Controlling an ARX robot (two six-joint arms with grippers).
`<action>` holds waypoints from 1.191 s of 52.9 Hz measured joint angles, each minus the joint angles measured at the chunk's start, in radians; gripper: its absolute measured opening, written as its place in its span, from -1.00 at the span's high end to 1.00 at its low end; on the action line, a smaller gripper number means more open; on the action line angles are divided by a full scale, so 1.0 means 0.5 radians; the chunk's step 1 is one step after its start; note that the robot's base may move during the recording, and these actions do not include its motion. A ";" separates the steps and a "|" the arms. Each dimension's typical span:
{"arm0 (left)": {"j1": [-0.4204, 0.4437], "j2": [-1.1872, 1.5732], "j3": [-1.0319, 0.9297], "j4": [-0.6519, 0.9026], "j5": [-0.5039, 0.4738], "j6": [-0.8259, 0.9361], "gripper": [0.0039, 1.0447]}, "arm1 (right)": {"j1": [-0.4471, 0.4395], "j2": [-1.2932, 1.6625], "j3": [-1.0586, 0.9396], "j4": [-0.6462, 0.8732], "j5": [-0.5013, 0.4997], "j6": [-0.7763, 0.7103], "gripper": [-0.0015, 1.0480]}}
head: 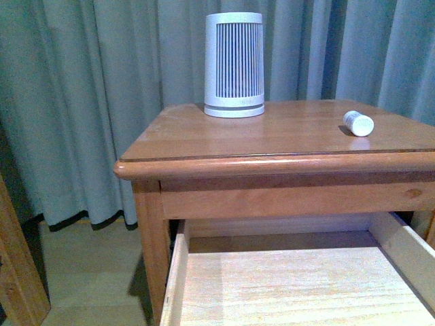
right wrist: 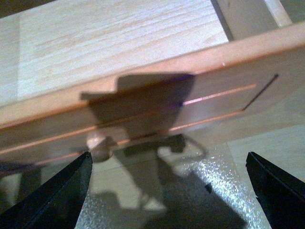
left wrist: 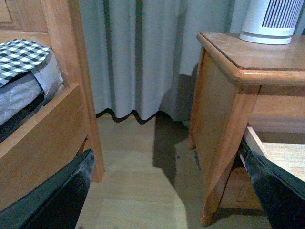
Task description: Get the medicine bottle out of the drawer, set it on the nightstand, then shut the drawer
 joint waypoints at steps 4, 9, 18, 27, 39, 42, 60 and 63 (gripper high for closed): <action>0.000 0.000 0.000 0.000 0.000 0.000 -0.88 | -0.153 0.306 0.015 0.357 -0.060 -0.145 -0.87; 0.000 0.000 0.000 0.000 0.001 0.000 -0.88 | -0.294 0.596 0.062 0.624 -0.153 -0.300 -0.87; 0.000 0.000 0.000 0.000 0.000 0.000 -0.88 | -0.547 1.034 0.309 0.961 -0.213 -0.587 -0.87; 0.000 0.000 0.000 0.000 0.000 0.000 -0.88 | -0.714 1.327 0.639 1.133 -0.233 -0.858 -0.87; 0.000 0.000 0.000 0.000 0.000 0.000 -0.88 | -0.775 1.483 1.025 1.183 -0.275 -1.192 -0.87; 0.000 0.000 0.000 0.000 0.000 0.000 -0.88 | -0.783 1.511 1.082 1.238 -0.291 -1.289 -0.87; 0.000 0.000 0.000 0.000 0.000 0.000 -0.88 | -0.819 1.453 1.055 1.140 -0.314 -1.379 -0.87; 0.000 0.000 0.000 0.000 0.000 0.000 -0.88 | -0.817 1.400 0.995 1.096 -0.273 -1.368 -0.87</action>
